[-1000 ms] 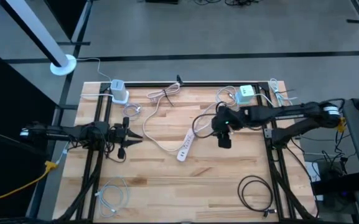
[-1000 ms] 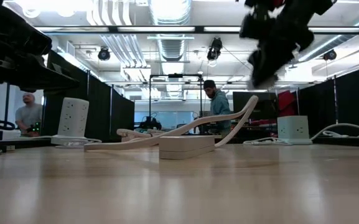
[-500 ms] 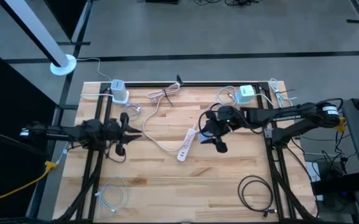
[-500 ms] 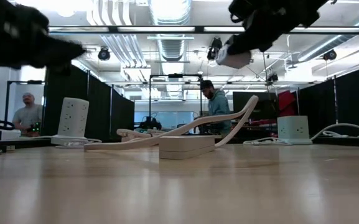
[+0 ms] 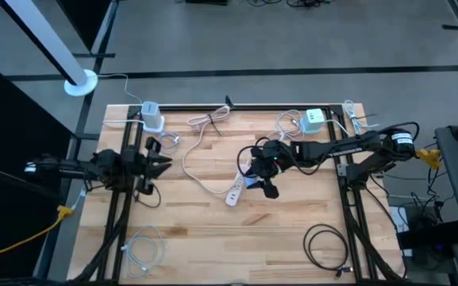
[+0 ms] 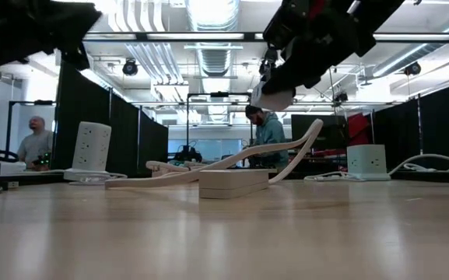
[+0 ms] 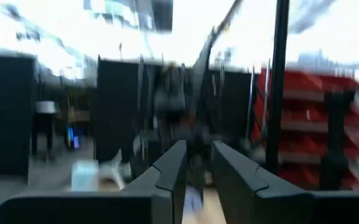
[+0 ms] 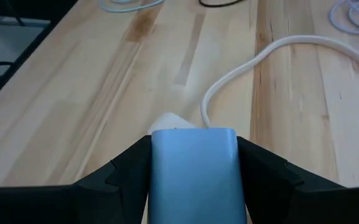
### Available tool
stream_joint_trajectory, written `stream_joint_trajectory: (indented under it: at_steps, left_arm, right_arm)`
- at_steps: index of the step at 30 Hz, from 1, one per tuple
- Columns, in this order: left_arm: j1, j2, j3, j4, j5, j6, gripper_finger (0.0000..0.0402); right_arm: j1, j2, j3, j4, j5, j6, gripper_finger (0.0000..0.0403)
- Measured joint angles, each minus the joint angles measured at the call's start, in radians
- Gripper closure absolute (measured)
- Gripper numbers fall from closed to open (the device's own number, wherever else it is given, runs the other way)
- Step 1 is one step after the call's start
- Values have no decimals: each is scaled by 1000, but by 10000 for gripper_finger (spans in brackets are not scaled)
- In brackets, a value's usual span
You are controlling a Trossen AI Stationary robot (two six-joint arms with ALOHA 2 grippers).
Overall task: Insert USB
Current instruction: Insert the purple charger adapter into the pink outlet extension
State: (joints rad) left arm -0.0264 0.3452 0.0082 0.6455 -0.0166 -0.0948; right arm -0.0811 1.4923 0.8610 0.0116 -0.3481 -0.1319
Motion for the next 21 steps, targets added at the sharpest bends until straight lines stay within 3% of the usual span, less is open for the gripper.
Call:
stream_joint_trajectory:
  at_steps: [5, 10, 13, 17, 21]
  left_arm:
    - [0, 274, 38, 76, -58, -15, 338]
    - [-4, 591, 213, 80, -73, 195, 338]
    - [-8, 772, 334, 61, -72, 332, 338]
    - [-15, 938, 498, -37, -72, 384, 338]
    - [-41, 1045, 625, -153, -71, 441, 338]
  right_arm:
    - [-7, 43, 26, 91, 0, -10, 212]
    - [-30, 114, 100, 98, -16, 42, 212]
    - [-49, 160, 142, 98, -122, 99, 212]
    - [-66, 186, 176, 69, -265, 146, 212]
    - [-74, 179, 185, 46, -285, 146, 212]
